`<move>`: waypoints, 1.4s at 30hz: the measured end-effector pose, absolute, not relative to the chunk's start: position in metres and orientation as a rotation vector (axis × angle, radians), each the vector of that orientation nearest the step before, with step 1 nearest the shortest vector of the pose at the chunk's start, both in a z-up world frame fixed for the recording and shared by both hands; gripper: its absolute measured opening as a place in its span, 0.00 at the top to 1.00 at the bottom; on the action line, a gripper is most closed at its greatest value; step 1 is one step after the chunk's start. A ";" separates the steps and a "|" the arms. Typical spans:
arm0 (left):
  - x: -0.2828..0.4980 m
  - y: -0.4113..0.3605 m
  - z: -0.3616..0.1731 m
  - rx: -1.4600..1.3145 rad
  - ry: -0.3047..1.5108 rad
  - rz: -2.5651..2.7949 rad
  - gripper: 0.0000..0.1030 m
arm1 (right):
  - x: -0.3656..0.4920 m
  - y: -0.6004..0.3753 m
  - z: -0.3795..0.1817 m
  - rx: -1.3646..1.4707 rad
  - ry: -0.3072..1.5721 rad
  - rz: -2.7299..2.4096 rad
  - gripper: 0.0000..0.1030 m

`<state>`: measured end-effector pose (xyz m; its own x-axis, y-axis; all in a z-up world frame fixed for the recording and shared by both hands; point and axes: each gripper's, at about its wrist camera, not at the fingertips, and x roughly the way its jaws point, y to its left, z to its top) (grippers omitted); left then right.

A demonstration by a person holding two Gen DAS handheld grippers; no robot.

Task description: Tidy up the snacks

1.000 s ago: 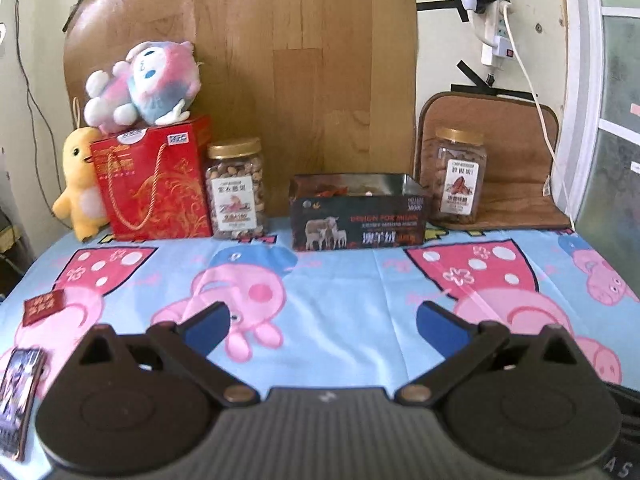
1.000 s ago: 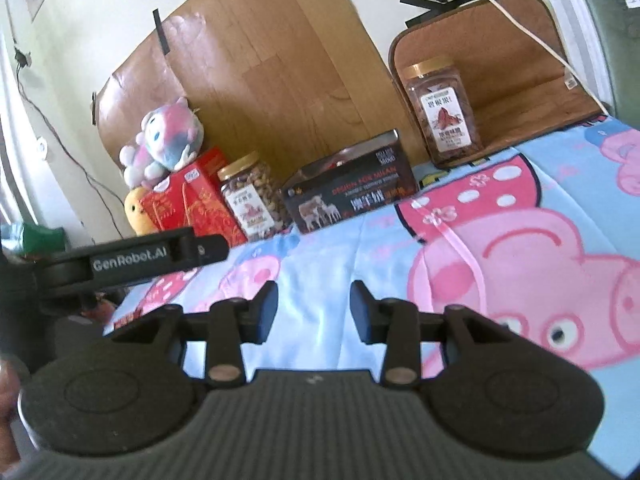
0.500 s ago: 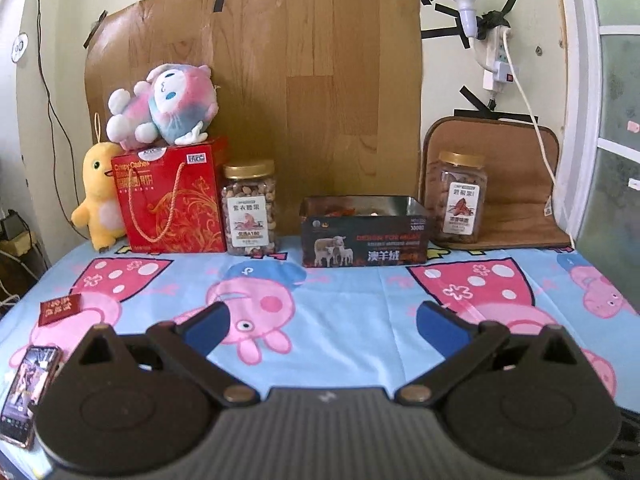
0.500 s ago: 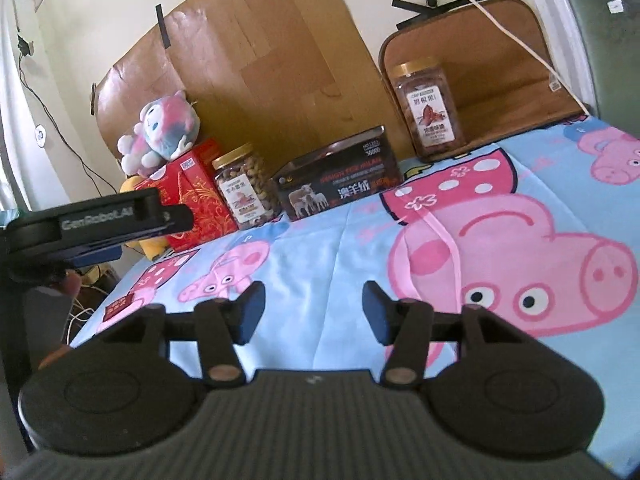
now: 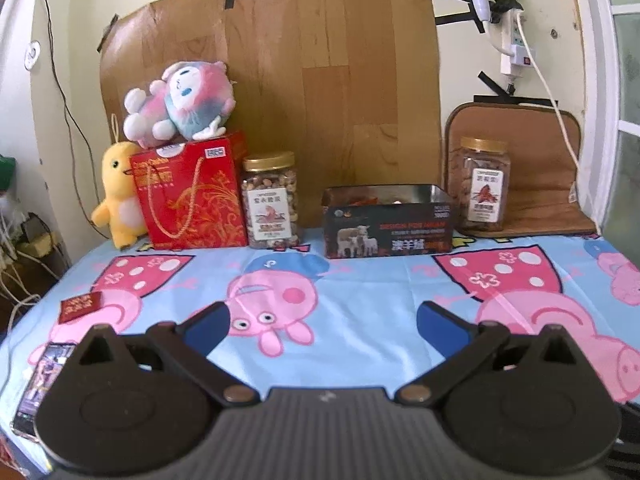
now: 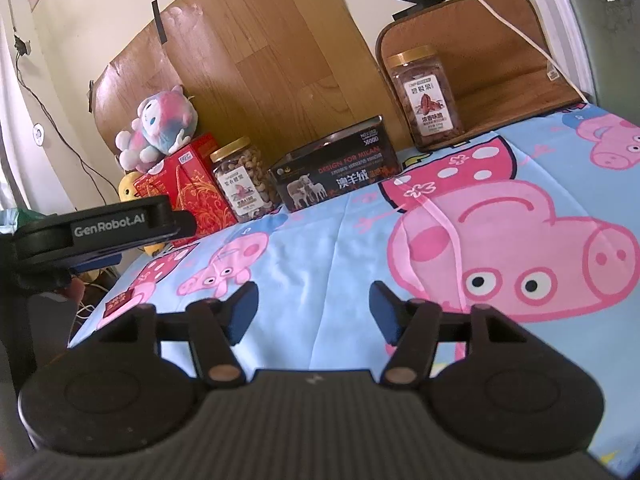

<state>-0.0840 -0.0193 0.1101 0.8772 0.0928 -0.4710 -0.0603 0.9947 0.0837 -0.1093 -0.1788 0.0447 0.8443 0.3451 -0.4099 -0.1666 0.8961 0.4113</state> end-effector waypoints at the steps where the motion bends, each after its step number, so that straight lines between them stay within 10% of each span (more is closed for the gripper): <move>1: -0.083 -0.019 0.110 0.069 0.498 0.088 0.00 | -0.110 -0.178 0.045 0.370 0.496 0.279 0.38; 42: -0.095 -0.014 0.111 0.108 0.472 0.093 0.00 | -0.112 -0.167 0.042 0.323 0.493 0.281 0.37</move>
